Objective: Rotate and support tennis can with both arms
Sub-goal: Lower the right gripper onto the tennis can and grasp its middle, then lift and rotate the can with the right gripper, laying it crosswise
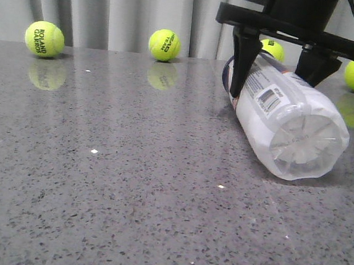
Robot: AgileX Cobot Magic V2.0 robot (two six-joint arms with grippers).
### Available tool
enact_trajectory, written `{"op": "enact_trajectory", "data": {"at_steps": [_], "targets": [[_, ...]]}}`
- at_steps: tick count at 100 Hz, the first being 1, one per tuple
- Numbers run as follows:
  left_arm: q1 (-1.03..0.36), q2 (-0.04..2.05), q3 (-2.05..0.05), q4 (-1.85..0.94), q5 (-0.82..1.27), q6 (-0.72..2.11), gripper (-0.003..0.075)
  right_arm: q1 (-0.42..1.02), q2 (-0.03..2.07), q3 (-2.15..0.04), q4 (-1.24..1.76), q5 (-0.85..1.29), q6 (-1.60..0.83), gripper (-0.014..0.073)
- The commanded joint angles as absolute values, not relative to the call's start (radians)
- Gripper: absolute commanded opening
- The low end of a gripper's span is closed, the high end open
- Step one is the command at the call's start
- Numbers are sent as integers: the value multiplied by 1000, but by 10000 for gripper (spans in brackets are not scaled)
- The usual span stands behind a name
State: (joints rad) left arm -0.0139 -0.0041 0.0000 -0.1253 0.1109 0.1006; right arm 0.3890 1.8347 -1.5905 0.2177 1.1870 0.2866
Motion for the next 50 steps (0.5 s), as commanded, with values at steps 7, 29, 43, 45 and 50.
{"op": "enact_trajectory", "data": {"at_steps": [7,29,43,45,50], "targets": [[-13,-37,45,-132,35,92,-20,389,1787,-1658,217,1183,260,320],[-13,-37,45,-132,35,92,-20,445,1787,-1816,217,1215,-9,320],[-13,-37,45,-132,35,92,-20,486,1787,-1883,217,1211,-257,320],[-13,-37,45,-132,35,92,-20,491,1787,-1888,217,1210,-296,320],[-13,-37,45,-132,35,92,-20,505,1787,-1895,217,1211,-386,320]]}}
